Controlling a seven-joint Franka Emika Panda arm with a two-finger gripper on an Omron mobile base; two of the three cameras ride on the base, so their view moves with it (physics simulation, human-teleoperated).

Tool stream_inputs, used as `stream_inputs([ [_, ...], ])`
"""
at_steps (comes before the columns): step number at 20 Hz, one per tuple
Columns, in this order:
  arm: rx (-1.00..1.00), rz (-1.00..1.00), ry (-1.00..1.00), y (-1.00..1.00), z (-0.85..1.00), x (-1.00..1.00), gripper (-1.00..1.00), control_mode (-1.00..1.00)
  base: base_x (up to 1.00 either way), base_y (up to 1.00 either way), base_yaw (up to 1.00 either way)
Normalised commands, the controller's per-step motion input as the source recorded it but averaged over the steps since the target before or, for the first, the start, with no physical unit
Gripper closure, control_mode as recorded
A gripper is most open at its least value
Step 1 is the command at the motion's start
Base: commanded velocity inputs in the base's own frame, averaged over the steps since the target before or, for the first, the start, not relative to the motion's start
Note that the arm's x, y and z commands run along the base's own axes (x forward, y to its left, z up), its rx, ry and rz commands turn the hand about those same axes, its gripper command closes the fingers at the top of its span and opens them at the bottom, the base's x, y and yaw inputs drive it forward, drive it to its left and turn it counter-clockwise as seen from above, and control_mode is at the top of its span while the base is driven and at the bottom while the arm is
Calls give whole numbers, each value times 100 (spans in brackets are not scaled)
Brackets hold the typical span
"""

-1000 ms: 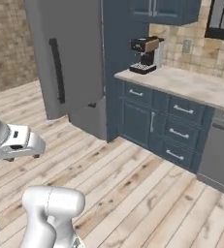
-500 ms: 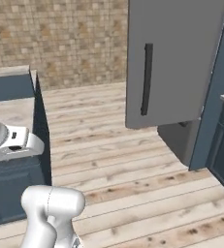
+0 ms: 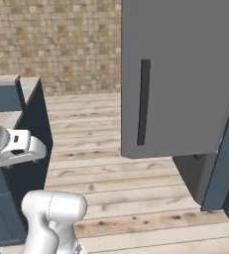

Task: Retrieve the sausage and cheese from the fridge and place them on the cutting board on the counter.

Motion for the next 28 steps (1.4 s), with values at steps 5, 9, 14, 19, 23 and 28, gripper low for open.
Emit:
stream_inputs([
  [5,0,0,0,0,0,0,-100,100,95,2,19],
  [9,0,0,0,0,0,0,-100,100,94,5,16],
  [14,0,0,0,0,0,0,-100,100,100,0,9],
  [19,0,0,0,0,0,0,-100,100,100,0,0],
  [23,0,0,0,0,0,0,-100,100,100,0,0],
  [28,0,0,0,0,0,0,-100,100,100,0,-18],
])
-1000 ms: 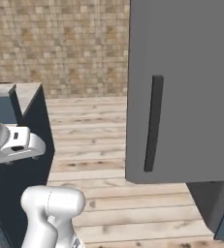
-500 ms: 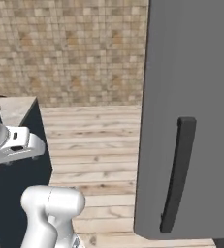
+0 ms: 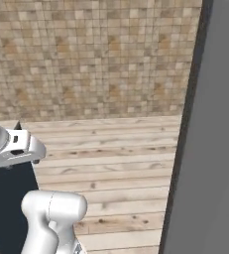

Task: Retrieve the sausage and cheese from the fridge and place them on the cutting board on the counter.

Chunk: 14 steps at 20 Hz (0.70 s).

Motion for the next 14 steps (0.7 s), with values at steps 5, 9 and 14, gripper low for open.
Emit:
stream_inputs([
  [5,0,0,0,0,0,0,-100,100,100,0,-43],
  [9,0,0,0,0,0,0,-100,100,100,0,-53],
  [14,0,0,0,0,0,0,-100,100,92,0,-59],
])
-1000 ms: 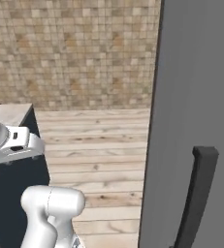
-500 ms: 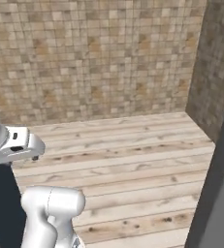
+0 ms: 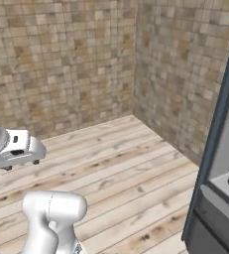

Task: Retrieve the sausage and cheese from the fridge and place them on the cutting board on the counter.

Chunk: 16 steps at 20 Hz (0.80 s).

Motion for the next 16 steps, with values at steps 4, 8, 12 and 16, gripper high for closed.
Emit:
stream_inputs([
  [4,0,0,0,0,0,0,-100,100,84,0,-62],
  [8,0,0,0,0,0,0,-100,100,69,0,-67],
  [12,0,0,0,0,0,0,-100,100,57,-3,-68],
  [16,0,0,0,0,0,0,-100,100,43,-10,-67],
])
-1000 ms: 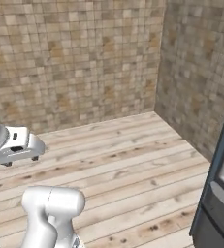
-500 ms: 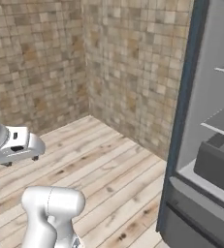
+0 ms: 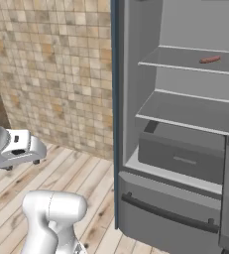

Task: Retrieve the sausage and cheese from the fridge and place them on the cutting board on the counter.

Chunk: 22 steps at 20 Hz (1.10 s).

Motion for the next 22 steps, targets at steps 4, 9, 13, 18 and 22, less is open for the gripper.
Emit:
stream_inputs([
  [4,0,0,0,0,0,0,-100,100,26,-67,-37],
  [9,0,0,0,0,0,0,-100,100,9,-94,-7],
  [13,0,0,0,0,0,0,-100,100,0,-99,0],
  [18,0,0,0,0,0,0,-100,100,33,-58,-1],
  [22,0,0,0,0,0,0,-100,100,72,0,-10],
])
